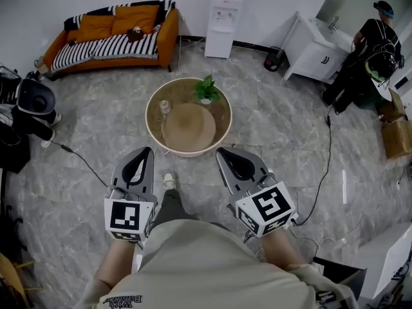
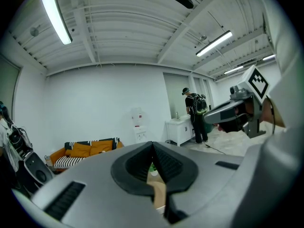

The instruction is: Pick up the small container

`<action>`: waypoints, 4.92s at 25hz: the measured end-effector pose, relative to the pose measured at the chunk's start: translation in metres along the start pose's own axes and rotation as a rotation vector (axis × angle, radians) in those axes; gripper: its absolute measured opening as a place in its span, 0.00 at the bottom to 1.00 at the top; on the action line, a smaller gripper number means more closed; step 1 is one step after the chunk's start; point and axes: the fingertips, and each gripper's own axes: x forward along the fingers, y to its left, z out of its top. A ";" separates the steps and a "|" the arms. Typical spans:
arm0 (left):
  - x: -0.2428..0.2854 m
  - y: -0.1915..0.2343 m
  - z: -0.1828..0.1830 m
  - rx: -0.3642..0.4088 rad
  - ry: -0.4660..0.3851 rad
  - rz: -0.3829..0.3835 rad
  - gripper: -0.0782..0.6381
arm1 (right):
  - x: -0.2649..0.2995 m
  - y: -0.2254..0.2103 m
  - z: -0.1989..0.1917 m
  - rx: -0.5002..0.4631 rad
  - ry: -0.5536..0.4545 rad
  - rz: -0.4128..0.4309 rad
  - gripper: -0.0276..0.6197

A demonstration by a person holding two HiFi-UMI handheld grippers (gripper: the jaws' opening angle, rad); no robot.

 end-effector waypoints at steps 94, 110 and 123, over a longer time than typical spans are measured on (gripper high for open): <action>0.538 0.211 -0.386 -0.102 0.350 -0.246 0.61 | 0.538 -0.209 -0.197 0.179 0.308 0.060 0.04; 0.600 0.185 -0.567 -0.120 0.473 -0.280 0.61 | 0.588 -0.216 -0.337 0.240 0.382 0.054 0.04; 0.616 0.177 -0.610 -0.019 0.528 -0.274 0.58 | 0.578 -0.215 -0.378 0.194 0.425 0.049 0.04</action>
